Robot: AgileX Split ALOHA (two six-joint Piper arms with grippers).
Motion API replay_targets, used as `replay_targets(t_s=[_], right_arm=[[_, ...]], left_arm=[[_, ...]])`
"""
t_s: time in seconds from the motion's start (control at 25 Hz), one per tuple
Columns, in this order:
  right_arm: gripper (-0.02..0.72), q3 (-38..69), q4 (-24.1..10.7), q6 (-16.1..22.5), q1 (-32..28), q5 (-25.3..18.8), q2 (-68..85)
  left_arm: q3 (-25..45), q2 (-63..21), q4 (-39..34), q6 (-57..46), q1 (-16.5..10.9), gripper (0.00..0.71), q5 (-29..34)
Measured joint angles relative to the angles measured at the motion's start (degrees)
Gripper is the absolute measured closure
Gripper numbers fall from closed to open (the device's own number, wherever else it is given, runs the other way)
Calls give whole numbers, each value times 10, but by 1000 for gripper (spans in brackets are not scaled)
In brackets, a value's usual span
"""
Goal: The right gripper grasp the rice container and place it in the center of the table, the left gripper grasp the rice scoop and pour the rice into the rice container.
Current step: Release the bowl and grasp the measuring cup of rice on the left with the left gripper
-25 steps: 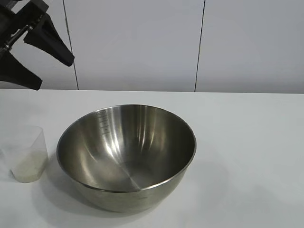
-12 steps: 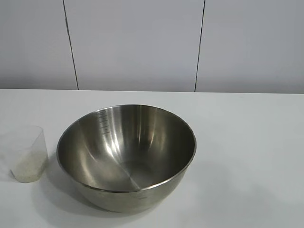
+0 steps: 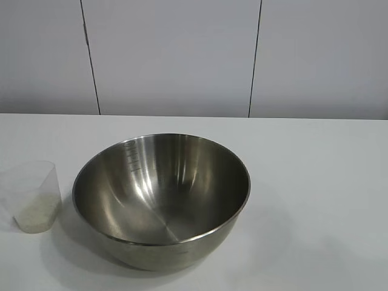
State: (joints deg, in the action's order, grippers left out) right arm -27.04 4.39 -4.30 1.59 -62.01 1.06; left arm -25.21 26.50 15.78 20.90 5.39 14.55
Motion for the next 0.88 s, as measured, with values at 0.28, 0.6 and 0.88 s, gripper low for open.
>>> replay_targets(t_s=[0.28,0.6,0.88], right_arm=[[284,0,1,0,0,0,0],[284,0,1,0,0,0,0],[285,0,1,0,0,0,0]], left_arm=[[102,-13,1,-49,0,233,-138],[178,94,2,-118,1,235,-209],[250,180,-98,-181,2,237,-372]])
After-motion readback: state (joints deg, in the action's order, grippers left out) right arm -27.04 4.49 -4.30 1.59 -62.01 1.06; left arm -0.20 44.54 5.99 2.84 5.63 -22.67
